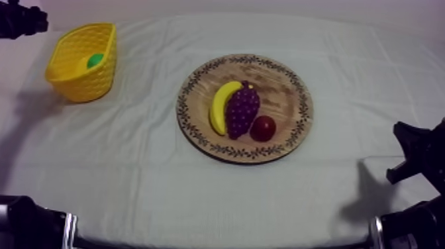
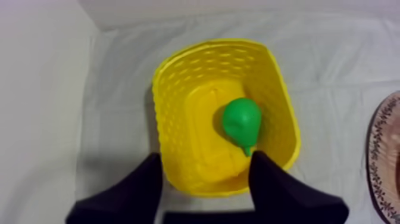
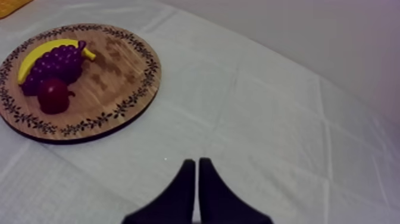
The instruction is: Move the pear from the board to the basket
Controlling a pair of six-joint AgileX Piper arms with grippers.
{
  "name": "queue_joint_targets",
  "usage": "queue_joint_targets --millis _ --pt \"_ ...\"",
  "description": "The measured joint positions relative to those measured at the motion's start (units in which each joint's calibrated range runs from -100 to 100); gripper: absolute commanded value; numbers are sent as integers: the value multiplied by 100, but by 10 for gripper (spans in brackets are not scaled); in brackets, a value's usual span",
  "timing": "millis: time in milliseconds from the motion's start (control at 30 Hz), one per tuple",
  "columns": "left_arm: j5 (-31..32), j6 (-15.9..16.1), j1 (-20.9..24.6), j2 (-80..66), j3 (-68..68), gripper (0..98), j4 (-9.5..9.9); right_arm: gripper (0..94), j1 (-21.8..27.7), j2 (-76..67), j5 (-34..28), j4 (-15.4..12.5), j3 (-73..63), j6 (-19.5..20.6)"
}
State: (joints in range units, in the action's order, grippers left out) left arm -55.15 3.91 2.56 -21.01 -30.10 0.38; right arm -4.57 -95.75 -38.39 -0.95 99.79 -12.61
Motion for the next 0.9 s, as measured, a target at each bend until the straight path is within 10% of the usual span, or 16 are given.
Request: queue_joint_targets --millis 300,700,900 --pt "670 -261 -200 -1902 -1230 91 -38 3 0 0 0 0 0 0" --pt "1888 -559 -424 -4717 -4017 3 -38 3 0 0 0 0 0 0" --pt "2148 -869 -578 -6067 -5604 0 293 3 0 0 0 0 0 0"
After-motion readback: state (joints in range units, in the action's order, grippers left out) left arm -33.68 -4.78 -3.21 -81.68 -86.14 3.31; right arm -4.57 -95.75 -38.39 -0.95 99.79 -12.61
